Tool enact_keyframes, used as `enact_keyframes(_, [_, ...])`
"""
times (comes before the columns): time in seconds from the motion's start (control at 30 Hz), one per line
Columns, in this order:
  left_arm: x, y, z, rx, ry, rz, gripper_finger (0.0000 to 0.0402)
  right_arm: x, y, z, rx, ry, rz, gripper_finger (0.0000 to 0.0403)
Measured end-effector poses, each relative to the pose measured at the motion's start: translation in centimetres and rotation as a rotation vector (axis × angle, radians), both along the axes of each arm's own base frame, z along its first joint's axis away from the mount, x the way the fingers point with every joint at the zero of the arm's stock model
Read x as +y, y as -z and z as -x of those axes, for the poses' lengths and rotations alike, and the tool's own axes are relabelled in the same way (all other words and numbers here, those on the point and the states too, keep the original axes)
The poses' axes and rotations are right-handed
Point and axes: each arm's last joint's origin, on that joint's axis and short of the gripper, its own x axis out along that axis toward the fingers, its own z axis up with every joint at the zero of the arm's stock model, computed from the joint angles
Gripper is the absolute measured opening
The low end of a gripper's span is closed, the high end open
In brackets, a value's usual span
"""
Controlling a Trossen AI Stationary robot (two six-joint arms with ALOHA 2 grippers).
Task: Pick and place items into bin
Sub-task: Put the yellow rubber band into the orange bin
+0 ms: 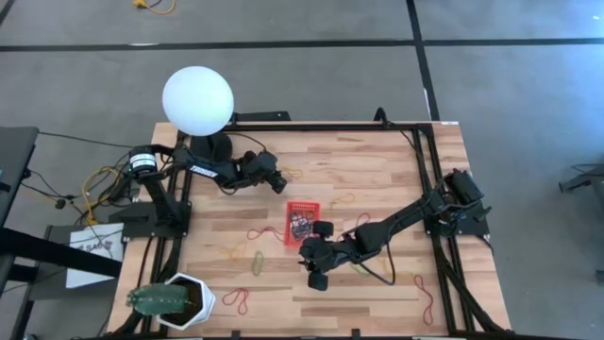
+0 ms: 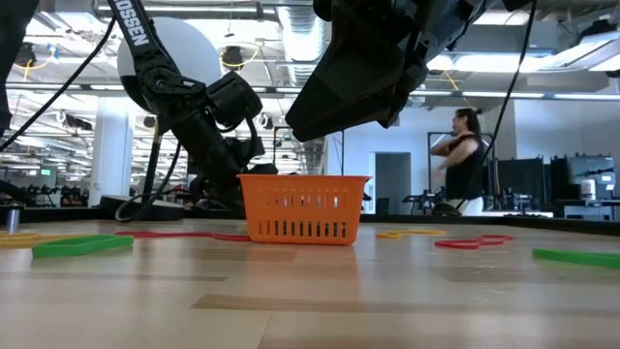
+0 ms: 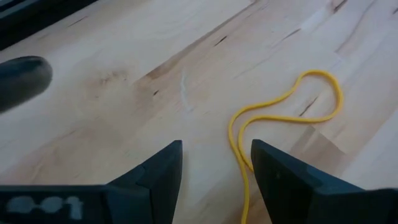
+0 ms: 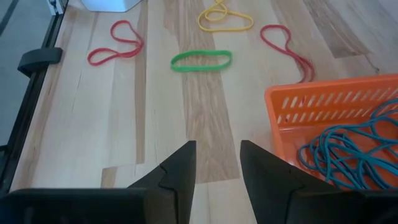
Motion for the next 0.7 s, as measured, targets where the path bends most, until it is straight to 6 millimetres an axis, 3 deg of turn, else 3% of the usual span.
enact_keyframes(0.27, [0.1, 2.2, -0.8, 0.001, -0.025, -0.038, 0.0183, 0.0, 0.0, 0.0, 0.001, 0.005, -0.005, 0.0118])
enact_keyframes(0.47, [0.1, 2.7, -0.8, 0.012, -0.021, -0.024, 0.0178, 0.0, 0.0, 0.0, 0.005, 0.005, -0.004, 0.0118])
enact_keyframes(0.57, [-0.1, 2.8, -0.8, 0.017, -0.017, -0.024, 0.0149, 0.0, 0.0, 0.0, 0.005, 0.005, -0.004, 0.0118])
enact_keyframes(0.7, [-0.2, 2.8, -0.9, 0.012, 0.007, 0.0, 0.0066, 0.0, 0.0, 0.0, 0.005, 0.005, -0.004, 0.0118])
